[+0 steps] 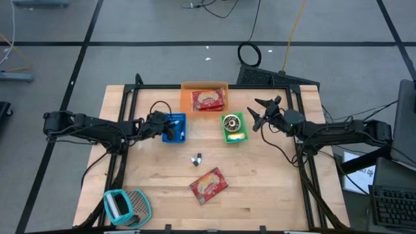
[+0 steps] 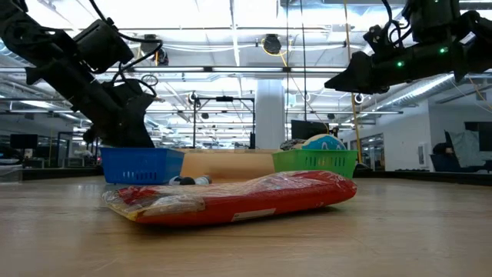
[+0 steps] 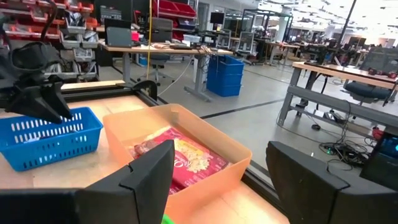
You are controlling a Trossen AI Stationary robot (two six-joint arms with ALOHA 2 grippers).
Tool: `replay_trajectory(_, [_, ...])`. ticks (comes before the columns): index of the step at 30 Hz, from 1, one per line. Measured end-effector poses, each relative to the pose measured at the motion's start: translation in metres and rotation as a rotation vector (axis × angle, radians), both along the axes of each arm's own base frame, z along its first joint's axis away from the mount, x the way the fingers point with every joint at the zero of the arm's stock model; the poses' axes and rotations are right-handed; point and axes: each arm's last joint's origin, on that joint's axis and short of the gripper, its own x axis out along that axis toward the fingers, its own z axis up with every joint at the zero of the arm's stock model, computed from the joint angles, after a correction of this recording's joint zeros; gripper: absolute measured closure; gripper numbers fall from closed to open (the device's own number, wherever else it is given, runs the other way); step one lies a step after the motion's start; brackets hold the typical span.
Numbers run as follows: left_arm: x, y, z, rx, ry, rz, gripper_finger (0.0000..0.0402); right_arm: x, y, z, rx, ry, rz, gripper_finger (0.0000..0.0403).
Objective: Pick & Place Food Item
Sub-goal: Put the green food coloring bottle into the blue bin
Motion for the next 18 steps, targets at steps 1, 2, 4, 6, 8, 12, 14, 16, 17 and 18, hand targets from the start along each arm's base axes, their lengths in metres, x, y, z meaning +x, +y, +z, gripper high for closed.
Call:
replay_trajectory(1, [0.0,0.0,0.0,0.0,0.008,-0.028,0.0233,0.0,0.0,0.0,0.001,0.003,0.0,0.0161])
replay_trajectory(2, [0.001,0.0,0.0,0.001,0.015,-0.058,0.0227,0.0,0.0,0.0,0.001,0.004,0.0,0.0161])
replay_trajectory(4, [0.001,-0.001,0.002,0.005,0.013,-0.113,0.0217,0.0,0.0,0.0,-0.001,0.006,0.0,0.0161])
replay_trajectory(6, [0.004,-0.001,0.007,0.018,-0.002,-0.155,0.0212,0.0,0.0,0.0,-0.005,0.007,0.0,0.0161])
replay_trajectory(8, [0.008,-0.001,0.014,0.033,-0.02,-0.171,0.0212,0.0,0.0,0.0,-0.012,0.01,-0.001,0.0161])
replay_trajectory(12, [0.022,-0.002,0.037,0.088,-0.068,-0.236,0.0217,-0.001,-0.002,0.0,-0.019,0.009,-0.01,0.0161])
replay_trajectory(14, [0.032,-0.006,0.047,0.109,-0.078,-0.294,0.0223,-0.001,-0.003,0.0,-0.01,0.004,-0.016,0.0161])
replay_trajectory(16, [0.041,-0.012,0.053,0.113,-0.081,-0.33,0.0229,-0.001,-0.003,0.0,0.004,0.003,-0.019,0.0161])
replay_trajectory(17, [0.045,-0.015,0.056,0.111,-0.086,-0.344,0.0232,-0.001,-0.003,-0.001,0.008,0.007,-0.019,0.0161])
replay_trajectory(18, [0.05,-0.019,0.058,0.109,-0.091,-0.361,0.0235,-0.001,-0.003,-0.002,0.011,0.013,-0.018,0.0161])
